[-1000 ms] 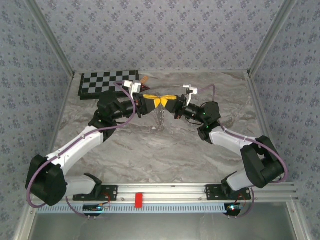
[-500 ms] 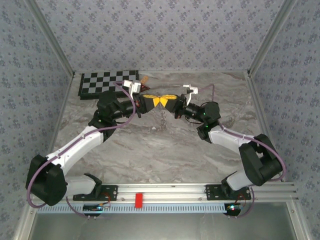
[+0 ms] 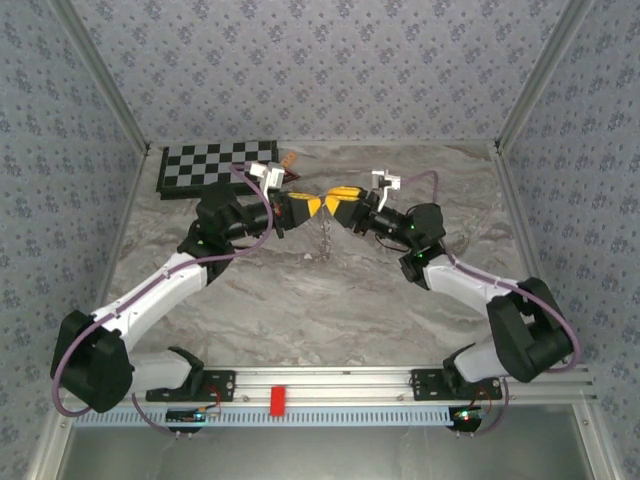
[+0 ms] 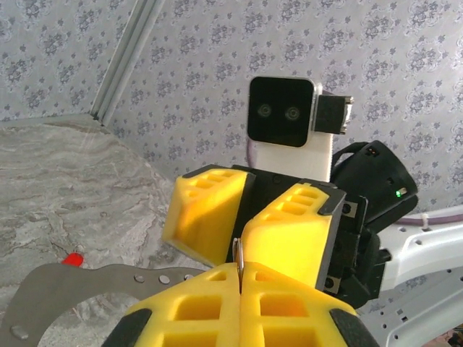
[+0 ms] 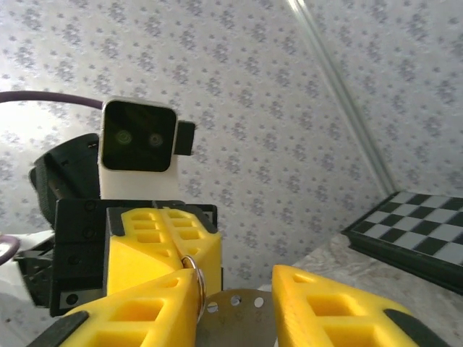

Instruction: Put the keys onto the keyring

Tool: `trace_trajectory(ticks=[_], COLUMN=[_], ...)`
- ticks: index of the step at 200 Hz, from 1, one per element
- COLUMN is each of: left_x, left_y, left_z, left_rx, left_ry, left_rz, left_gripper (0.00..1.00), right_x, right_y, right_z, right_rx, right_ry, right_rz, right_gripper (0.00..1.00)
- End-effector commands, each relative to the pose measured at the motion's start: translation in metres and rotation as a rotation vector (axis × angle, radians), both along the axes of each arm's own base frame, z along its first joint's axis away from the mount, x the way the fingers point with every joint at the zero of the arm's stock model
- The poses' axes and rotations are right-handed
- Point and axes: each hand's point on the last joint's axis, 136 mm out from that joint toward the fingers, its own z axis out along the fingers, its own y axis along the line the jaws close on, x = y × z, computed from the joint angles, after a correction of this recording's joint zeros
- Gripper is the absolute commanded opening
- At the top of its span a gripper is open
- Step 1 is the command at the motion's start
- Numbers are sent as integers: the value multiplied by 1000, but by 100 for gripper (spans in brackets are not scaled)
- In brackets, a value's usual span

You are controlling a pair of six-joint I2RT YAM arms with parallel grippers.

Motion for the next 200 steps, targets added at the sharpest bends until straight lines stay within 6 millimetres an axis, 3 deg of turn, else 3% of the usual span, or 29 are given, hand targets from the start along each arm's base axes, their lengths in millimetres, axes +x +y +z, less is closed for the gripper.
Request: trace_trajectory(ticks=[1, 30, 77, 131, 200], left_x=[-8, -4, -3, -6, -8], left_y=[4, 5, 6, 7, 7], left_z=[26, 24, 23, 24, 22], left_rx=[-27, -20, -13, -9, -6], left_ry=[-88, -78, -82, -91, -94], left_rz=[11, 35, 50, 42, 38], left_gripper=[0, 0, 0, 0, 0], right_x=[6, 6, 5, -1, -7], right_y=[-15, -25, -14, 4, 13], right_z=[-1, -2, 1, 8, 10], right_rx=[-72, -174, -351, -368, -347], right_ry=[-53, -92, -164, -215, -213], right_rz=[-141, -273, -382, -343, -284], right_gripper=[35, 43, 39, 28, 25])
